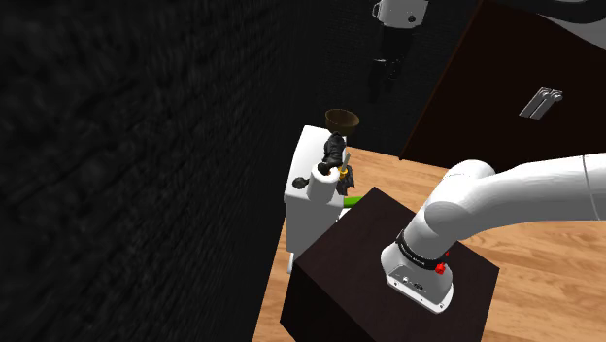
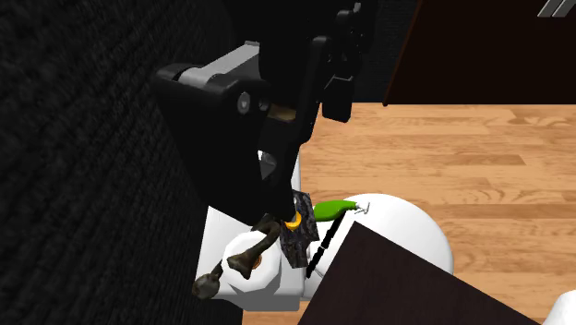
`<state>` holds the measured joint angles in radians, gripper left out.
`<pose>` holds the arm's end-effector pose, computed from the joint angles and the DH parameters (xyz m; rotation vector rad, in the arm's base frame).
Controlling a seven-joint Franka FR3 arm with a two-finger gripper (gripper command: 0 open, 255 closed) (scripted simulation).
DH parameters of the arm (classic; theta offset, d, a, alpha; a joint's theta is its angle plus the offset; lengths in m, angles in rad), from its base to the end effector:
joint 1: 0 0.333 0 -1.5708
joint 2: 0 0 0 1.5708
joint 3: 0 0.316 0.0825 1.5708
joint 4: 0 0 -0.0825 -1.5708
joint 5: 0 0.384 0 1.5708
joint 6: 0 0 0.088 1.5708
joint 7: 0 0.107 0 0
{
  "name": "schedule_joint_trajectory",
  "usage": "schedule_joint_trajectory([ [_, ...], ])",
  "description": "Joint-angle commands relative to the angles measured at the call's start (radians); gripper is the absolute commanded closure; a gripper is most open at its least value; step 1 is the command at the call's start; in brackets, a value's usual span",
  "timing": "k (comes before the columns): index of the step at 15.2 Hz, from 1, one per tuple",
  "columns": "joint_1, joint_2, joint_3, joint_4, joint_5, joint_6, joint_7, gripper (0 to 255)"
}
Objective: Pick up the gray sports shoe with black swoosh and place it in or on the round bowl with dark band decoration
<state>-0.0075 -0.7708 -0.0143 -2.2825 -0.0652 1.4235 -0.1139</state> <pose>0.2955 -0.0157 0.6080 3.0863 0.1388 -0.1417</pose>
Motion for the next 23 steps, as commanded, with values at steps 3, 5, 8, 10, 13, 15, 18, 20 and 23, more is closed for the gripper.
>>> schedule_joint_trajectory([
  [3, -0.021, -0.017, -0.007, -0.078, 0.001, 0.093, 0.041, 0],
  [5, -0.043, -0.028, -0.013, -0.151, 0.002, 0.188, 0.082, 0],
  [8, -0.077, -0.030, -0.023, -0.251, 0.001, 0.336, 0.142, 0],
  [10, -0.100, -0.021, -0.030, -0.312, 0.000, 0.439, 0.182, 0],
  [13, -0.136, 0.010, -0.040, -0.393, -0.003, 0.600, 0.240, 0],
  [15, -0.160, 0.044, -0.046, -0.439, -0.005, 0.713, 0.279, 0],
  [18, -0.195, 0.116, -0.055, -0.495, -0.008, 0.890, 0.337, 0],
  [20, -0.219, 0.178, -0.060, -0.523, -0.009, 1.013, 0.376, 0],
  [23, -0.254, 0.294, -0.066, -0.549, -0.009, 1.203, 0.435, 0],
])
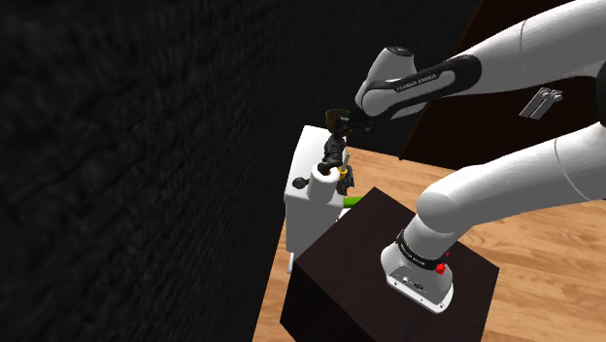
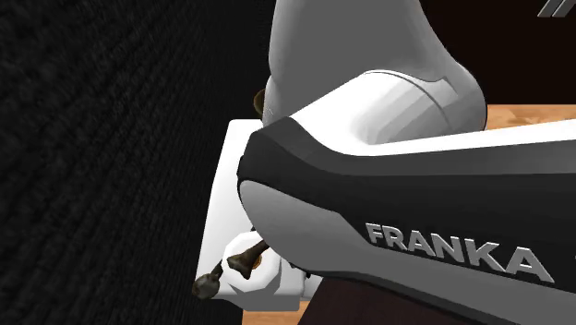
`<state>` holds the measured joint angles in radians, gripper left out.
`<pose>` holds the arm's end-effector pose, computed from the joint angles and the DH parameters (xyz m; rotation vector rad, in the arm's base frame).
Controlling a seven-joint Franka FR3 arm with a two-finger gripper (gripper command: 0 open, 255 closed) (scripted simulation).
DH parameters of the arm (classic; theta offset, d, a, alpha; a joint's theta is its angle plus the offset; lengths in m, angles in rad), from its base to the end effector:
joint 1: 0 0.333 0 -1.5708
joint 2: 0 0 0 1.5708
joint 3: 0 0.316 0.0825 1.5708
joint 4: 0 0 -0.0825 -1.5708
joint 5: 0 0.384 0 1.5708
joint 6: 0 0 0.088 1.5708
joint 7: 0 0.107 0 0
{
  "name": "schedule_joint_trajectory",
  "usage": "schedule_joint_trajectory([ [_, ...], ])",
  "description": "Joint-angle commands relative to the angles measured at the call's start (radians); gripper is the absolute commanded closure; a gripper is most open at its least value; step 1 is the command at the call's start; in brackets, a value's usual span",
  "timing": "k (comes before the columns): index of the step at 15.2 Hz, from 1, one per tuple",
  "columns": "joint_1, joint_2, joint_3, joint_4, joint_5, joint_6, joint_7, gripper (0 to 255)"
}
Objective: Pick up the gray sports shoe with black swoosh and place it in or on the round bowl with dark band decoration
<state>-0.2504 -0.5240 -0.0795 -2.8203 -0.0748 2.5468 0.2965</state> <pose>0.3484 -0.1158 0.3724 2.9819 -0.8640 0.3900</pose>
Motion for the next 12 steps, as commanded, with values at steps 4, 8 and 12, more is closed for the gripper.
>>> schedule_joint_trajectory([
  [4, -0.055, 0.234, -0.006, -0.014, 0.006, 0.333, 0.102, 0],
  [8, -0.089, 0.442, -0.013, 0.020, 0.027, 0.570, 0.173, 0],
  [12, -0.071, 0.549, -0.005, 0.053, 0.177, 0.655, 0.076, 0],
])
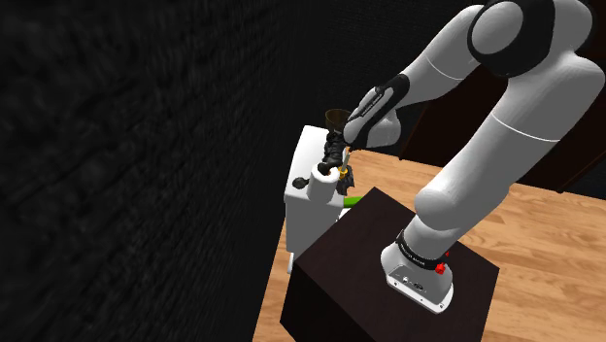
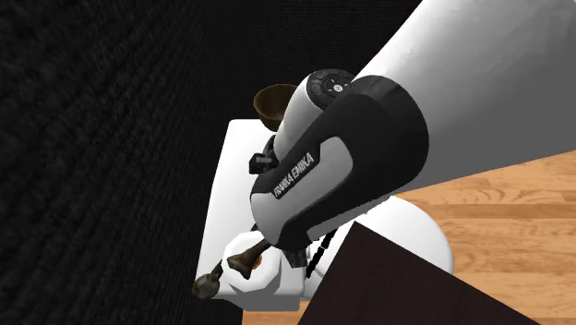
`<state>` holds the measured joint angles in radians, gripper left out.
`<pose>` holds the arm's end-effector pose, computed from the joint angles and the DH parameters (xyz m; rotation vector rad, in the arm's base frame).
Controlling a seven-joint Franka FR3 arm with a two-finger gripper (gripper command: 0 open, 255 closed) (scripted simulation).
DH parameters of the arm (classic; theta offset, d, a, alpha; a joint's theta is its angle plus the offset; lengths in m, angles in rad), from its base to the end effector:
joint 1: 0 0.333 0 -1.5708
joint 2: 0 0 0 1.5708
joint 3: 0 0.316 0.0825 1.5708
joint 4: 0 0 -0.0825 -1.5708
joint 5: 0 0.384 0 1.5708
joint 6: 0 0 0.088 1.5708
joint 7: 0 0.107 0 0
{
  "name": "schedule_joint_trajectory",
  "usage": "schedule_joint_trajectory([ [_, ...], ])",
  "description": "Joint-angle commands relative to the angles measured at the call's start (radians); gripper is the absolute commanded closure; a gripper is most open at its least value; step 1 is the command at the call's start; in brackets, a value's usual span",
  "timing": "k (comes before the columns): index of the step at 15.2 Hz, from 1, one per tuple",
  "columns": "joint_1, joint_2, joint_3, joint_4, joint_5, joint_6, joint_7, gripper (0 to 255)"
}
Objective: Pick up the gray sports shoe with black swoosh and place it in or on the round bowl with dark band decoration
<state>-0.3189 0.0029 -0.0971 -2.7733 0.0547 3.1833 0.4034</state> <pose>0.3828 -0.1747 0.2561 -2.7820 1.3003 -0.6337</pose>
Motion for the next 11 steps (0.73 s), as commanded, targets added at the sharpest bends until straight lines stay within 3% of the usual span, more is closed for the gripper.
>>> schedule_joint_trajectory([
  [1, -0.031, 0.043, 0.057, 0.015, 0.115, 0.032, -0.085, 0],
  [2, -0.063, 0.065, 0.101, 0.025, 0.169, 0.045, -0.128, 0],
  [4, -0.122, 0.108, 0.160, 0.042, 0.174, 0.071, -0.135, 0],
  [11, -0.131, 0.120, 0.167, 0.046, 0.161, 0.078, -0.125, 0],
])
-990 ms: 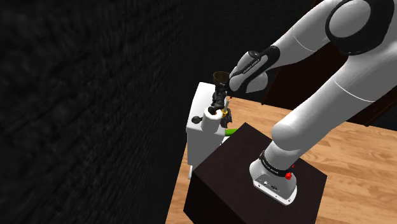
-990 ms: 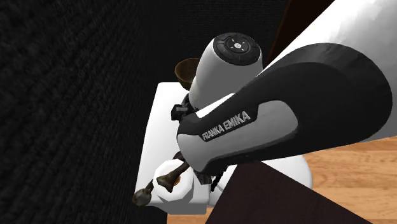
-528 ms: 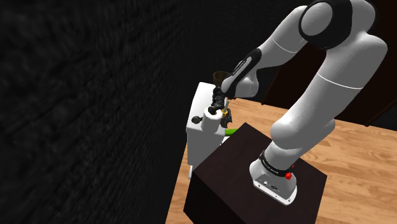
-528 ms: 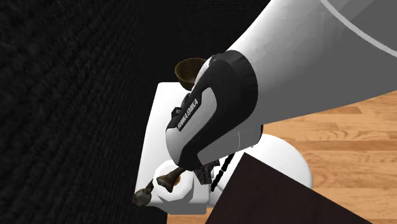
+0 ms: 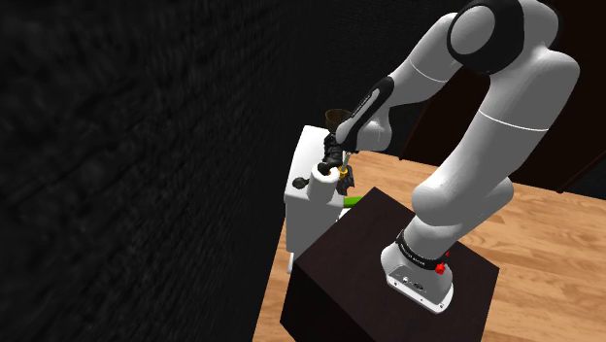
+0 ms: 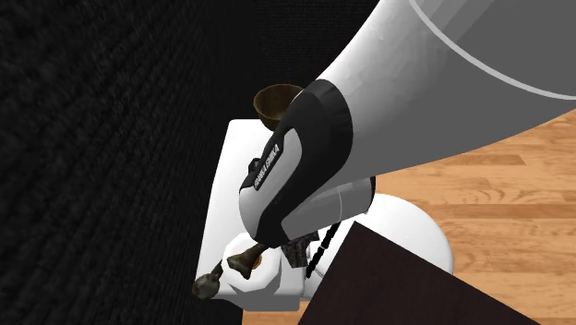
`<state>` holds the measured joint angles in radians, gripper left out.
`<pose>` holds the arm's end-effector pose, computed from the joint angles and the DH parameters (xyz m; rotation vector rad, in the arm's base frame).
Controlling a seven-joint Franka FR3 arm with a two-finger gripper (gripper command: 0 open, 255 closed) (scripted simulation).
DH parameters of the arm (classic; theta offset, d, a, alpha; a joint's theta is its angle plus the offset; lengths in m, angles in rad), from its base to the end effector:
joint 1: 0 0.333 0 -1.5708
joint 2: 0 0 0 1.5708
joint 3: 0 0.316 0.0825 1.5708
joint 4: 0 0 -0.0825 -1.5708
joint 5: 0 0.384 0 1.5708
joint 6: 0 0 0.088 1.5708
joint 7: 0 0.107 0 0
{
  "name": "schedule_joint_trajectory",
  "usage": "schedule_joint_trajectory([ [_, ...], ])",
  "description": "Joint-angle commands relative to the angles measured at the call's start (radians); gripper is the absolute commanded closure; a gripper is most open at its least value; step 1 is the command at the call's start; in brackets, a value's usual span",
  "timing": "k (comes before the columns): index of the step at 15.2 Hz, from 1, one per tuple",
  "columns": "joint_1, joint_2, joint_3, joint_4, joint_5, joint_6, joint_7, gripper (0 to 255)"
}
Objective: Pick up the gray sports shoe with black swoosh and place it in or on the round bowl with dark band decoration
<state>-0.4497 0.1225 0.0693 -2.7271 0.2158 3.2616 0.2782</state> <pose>0.3928 -0.1795 0.2290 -2.7774 1.3084 -0.6380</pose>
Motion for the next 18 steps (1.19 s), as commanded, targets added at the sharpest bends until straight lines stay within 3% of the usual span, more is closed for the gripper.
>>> schedule_joint_trajectory([
  [1, 0.000, 0.000, 0.000, 0.000, 0.000, 0.000, 0.000, 0],
  [2, 0.000, 0.000, 0.000, 0.000, 0.000, 0.000, 0.000, 255],
  [11, 0.000, 0.000, 0.000, 0.000, 0.000, 0.000, 0.000, 255],
  [14, 0.112, -0.055, -0.114, -0.006, -0.010, -0.050, 0.012, 255],
  [16, 0.205, -0.091, -0.229, -0.011, -0.102, -0.082, 0.085, 255],
  [18, 0.239, -0.127, -0.287, -0.013, -0.211, -0.116, 0.170, 255],
])
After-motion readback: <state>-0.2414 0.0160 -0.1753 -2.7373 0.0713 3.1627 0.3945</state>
